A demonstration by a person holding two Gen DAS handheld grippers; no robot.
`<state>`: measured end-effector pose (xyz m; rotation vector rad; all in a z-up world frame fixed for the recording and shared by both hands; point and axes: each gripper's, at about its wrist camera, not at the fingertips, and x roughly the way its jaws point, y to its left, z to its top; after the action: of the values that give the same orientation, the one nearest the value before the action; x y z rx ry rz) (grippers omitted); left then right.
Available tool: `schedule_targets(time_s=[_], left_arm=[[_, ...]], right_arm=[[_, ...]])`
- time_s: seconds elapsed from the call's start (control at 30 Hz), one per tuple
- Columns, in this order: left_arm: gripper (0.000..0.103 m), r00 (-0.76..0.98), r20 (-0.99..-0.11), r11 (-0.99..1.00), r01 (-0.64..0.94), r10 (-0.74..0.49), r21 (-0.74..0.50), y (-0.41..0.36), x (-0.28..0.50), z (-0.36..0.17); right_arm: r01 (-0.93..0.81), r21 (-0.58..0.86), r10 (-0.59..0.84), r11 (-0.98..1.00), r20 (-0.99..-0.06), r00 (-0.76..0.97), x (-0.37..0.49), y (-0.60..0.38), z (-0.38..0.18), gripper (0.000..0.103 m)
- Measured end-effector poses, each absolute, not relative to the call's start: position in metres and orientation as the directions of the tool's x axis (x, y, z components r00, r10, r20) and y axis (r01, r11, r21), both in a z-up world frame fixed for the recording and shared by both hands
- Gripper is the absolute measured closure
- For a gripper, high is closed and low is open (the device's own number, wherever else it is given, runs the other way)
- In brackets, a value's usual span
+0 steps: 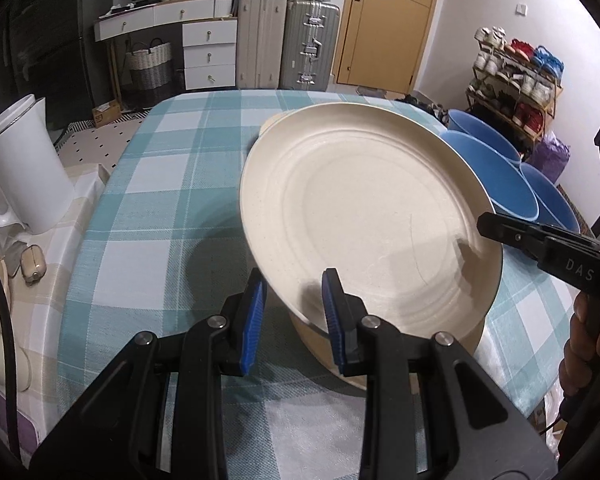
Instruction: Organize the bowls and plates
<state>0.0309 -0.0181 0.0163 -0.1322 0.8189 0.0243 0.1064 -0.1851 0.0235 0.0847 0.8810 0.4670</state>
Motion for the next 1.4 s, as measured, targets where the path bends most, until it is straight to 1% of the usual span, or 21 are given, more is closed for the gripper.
schedule_targets(time_s=[0.4,0.5,0.83,1.4], left_arm=[[0.078,0.645,-0.763,0.995,-0.041,-0.043,-0.091,-0.034,0.035,-0.004],[0.078,0.637,-0.770,0.996,-0.041,-0.031,-0.074,-0.036,0.037,-0.009],[0.078,0.615,-0.788,0.995,-0.056,-0.028,-0.079,-0.031,0.035,-0.019],[0.077,0.598,-0.801,0.999,-0.034,0.020,0.000,-0.043,0.033,-0.029]], right_arm=[[-0.342,0.234,0.395,0.910,-0.740,0.544,0.092,-0.199,0.013,0.087],[-0.347,0.229,0.394,0.909,-0.740,0.545,0.089,-0.200,0.011,0.087],[-0.359,0.221,0.392,0.907,-0.755,0.525,0.085,-0.197,0.003,0.087],[-0.350,0.153,0.325,0.924,-0.795,0.512,0.082,-0.186,-0.010,0.085]])
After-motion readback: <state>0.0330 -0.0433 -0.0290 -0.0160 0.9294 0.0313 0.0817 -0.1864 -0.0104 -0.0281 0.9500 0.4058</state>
